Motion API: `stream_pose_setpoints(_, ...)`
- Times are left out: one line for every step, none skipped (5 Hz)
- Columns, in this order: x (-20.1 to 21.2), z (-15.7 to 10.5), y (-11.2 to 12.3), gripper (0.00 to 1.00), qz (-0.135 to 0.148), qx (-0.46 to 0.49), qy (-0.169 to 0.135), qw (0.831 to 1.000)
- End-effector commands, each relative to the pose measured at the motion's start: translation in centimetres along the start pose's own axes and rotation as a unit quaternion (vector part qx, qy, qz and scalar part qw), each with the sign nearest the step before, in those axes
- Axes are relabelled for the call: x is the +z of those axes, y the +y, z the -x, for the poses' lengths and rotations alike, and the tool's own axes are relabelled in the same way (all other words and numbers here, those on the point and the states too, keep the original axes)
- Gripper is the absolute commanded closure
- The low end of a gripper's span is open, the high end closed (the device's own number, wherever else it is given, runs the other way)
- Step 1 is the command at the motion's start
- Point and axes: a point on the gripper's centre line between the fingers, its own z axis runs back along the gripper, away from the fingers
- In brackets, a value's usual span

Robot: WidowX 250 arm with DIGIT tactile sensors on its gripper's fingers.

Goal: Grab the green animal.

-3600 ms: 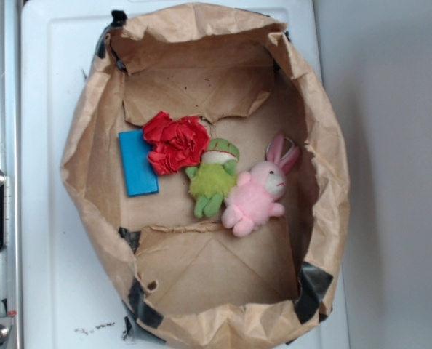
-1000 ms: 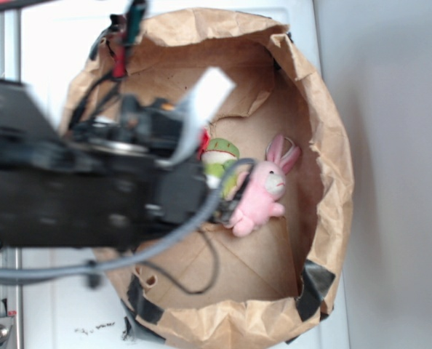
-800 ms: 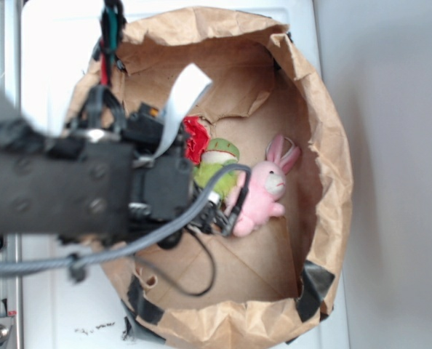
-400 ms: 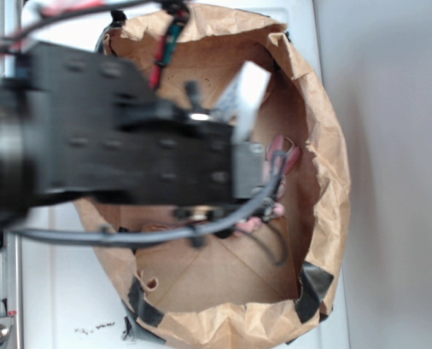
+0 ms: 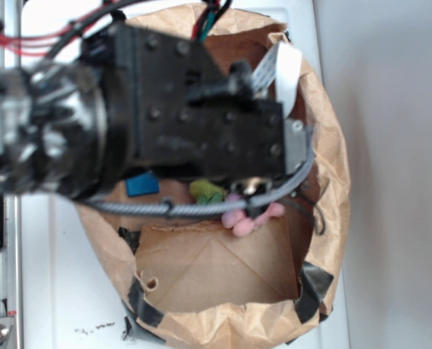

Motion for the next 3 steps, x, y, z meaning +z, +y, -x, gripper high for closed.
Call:
stream_pose_setpoints(-0.3,-4.6,-0.8,0.00,-0.031,0.097,-0.047,0.994)
stream_pose_setpoints(0.5,-4.2,0.5,0.00,-0.028,0.089,-0.045,0.995)
stream_pose_setpoints(0.4,-3.4,0.5,0.00,-0.059,0.105,-0.046,0.992)
